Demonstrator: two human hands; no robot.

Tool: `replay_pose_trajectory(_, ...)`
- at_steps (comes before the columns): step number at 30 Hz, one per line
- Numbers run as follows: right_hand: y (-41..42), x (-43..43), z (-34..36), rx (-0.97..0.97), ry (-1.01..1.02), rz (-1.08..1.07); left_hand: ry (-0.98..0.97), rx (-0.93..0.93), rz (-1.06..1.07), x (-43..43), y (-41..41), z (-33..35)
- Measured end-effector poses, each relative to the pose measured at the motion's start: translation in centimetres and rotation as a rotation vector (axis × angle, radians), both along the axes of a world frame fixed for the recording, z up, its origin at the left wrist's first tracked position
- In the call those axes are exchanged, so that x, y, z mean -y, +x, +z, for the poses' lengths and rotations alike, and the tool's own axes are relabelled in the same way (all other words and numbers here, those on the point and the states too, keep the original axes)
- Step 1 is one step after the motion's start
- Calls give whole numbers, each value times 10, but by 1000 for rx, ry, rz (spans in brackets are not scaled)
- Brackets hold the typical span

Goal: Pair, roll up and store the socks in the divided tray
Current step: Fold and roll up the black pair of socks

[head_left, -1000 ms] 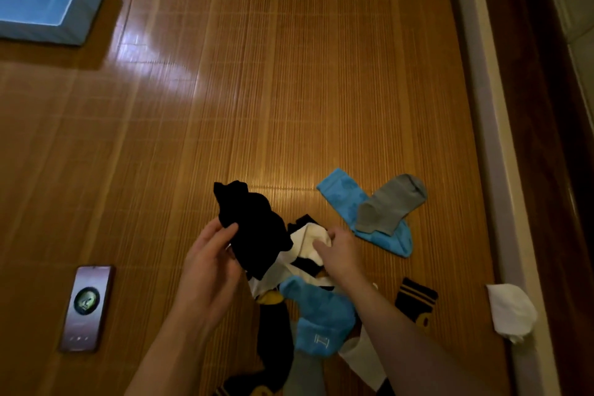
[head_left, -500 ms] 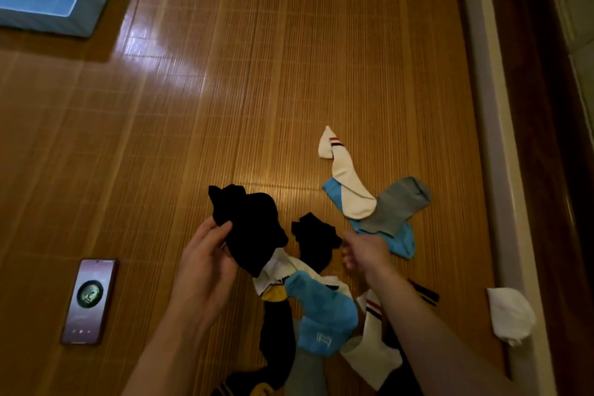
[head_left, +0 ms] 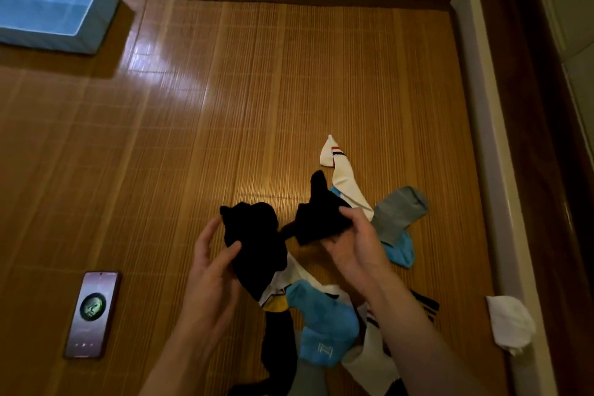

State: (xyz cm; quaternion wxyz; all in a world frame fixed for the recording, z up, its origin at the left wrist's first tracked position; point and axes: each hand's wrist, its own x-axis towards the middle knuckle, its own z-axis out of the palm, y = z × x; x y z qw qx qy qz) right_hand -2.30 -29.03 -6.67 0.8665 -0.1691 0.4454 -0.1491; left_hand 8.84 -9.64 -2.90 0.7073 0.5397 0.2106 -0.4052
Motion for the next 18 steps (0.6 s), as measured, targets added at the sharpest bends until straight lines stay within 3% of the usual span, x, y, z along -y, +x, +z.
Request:
replay_pose_trajectory(4, -7, 8, 58, 115, 5, 219, 41, -34, -253, 16, -5, 16)
replay_pose_trajectory(9, -25, 1, 98, 2, -305, 564, -75, -152, -472, 48, -17, 48)
replay_pose_trajectory(13, -47, -6, 121, -120, -498, 864, -138, -126, -424, 75, -27, 84)
replay_pose_trajectory(18, -81, 7, 164, -193, -512, 822, -159, -34, -259, 94, -32, 136)
